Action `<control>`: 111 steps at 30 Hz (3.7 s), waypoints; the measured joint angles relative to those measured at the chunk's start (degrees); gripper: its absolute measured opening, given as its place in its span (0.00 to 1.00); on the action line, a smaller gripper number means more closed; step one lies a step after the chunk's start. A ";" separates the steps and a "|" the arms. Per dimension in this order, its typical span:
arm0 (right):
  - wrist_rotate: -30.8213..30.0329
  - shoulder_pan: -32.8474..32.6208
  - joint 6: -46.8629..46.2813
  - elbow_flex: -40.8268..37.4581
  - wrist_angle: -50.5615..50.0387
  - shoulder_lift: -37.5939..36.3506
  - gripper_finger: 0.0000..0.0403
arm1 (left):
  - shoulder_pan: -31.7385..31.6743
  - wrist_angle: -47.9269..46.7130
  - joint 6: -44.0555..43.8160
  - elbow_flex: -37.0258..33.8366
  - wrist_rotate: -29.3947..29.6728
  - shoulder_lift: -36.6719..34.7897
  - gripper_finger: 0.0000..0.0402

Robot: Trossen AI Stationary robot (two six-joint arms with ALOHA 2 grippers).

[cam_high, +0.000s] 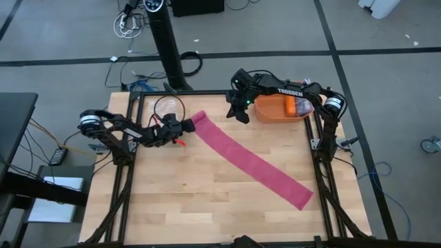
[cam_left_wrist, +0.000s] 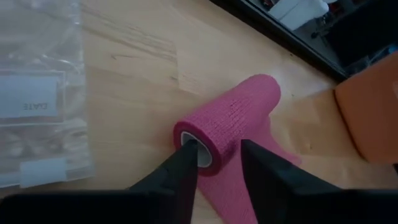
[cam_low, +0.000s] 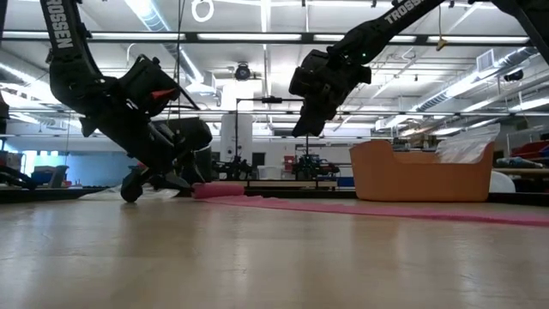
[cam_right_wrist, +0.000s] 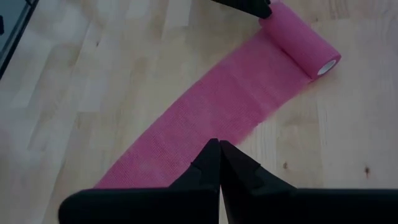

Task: Roll bandage
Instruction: Roll the pink bandage

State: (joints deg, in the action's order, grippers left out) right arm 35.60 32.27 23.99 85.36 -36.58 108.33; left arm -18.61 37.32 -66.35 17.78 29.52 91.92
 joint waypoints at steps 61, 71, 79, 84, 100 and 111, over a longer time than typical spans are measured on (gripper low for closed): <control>-5.34 3.73 -14.91 -33.33 43.54 -7.34 0.00 | 4.15 1.93 37.81 -0.31 0.95 -10.33 0.33; -4.84 3.82 -14.47 -33.33 44.03 -7.32 0.00 | 2.85 -12.37 16.38 -0.31 -3.65 -11.93 0.33; -4.61 3.85 -14.73 -33.35 44.50 -7.28 0.00 | -0.81 -7.16 15.10 -0.31 -3.60 -7.10 0.33; -4.47 3.85 -14.77 -33.35 44.52 -7.28 0.00 | -2.08 1.75 16.92 -0.31 -6.01 -2.69 0.33; -4.47 3.85 -15.54 -33.35 47.05 -7.23 0.00 | -3.57 9.74 21.32 0.82 -6.74 3.94 0.33; -4.45 3.97 -16.41 -33.35 48.03 -7.24 0.00 | -5.72 9.33 25.16 8.54 -9.28 11.38 0.33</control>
State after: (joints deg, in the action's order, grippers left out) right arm 31.16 36.24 7.58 52.01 11.45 101.09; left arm -24.33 46.65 -41.19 26.32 20.23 103.30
